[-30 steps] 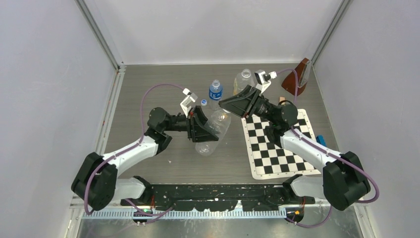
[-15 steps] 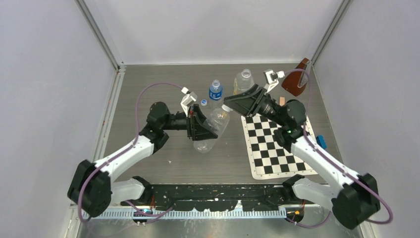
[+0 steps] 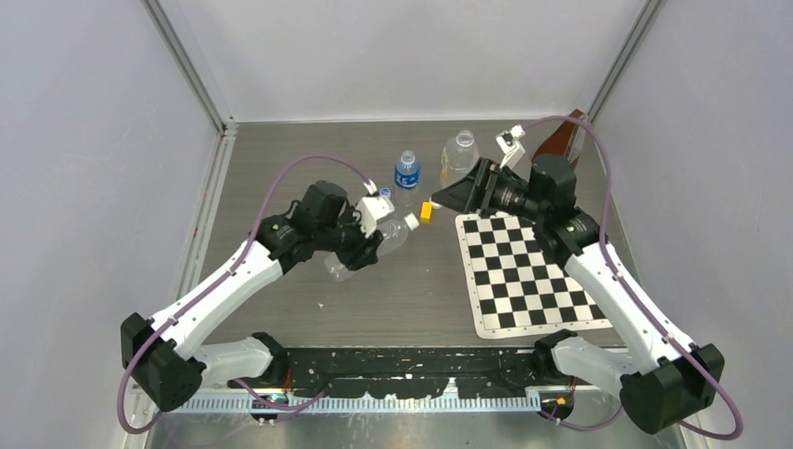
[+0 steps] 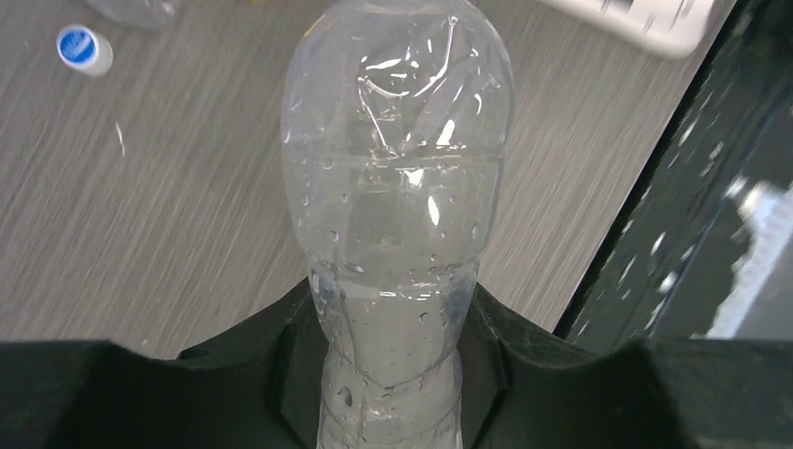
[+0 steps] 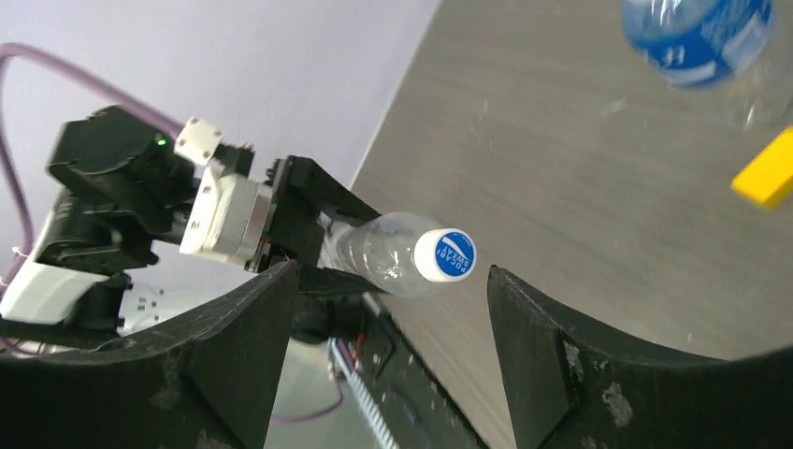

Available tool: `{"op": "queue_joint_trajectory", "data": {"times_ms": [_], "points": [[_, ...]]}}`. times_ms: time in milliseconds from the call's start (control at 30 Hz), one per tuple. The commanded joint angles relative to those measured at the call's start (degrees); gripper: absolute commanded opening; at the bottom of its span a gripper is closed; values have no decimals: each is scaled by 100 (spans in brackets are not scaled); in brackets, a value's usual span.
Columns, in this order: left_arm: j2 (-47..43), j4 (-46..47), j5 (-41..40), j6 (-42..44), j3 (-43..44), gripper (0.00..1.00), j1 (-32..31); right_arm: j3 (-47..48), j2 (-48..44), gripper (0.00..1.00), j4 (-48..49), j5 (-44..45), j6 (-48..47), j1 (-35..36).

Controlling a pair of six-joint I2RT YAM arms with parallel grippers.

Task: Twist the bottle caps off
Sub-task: Unscrew the bottle cap from the plastic bottle.

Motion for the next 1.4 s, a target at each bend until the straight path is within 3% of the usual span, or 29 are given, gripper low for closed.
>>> {"op": "queue_joint_trajectory", "data": {"times_ms": [0, 167, 267, 367, 600, 900, 1033, 1167, 1367], "points": [[-262, -1084, -1138, 1532, -70, 0, -219, -140, 295, 80, -264, -1231, 196, -79], [-1029, -110, -616, 1956, -662, 0, -401, -652, 807, 79, 1061, -2149, 1214, -54], [-1227, 201, -416, 2020, -807, 0, -450, -967, 1033, 77, 2090, -2262, 1986, 20], [-1175, 139, -396, 2106, -763, 0, -484, -1050, 1207, 75, 2357, -2300, 2282, 190], [-1130, 106, -503, 2222, -716, 0, -548, -1093, 1594, 61, 2898, -2308, 2606, 450], [-1158, 78, -674, 2243, -755, 0, -557, -1213, 1623, 55, 2856, -2499, 2585, 465], [-1186, 82, -692, 2239, -769, 0, -565, -1117, 1541, 56, 2091, -2563, 2101, 463], [-1195, 93, -703, 2238, -773, 0, -566, -923, 1434, 48, 1318, -2553, 1376, 465], [-1175, 148, -623, 2222, -773, 0, -566, -892, 1382, 48, 1221, -2569, 1273, 476]]}}
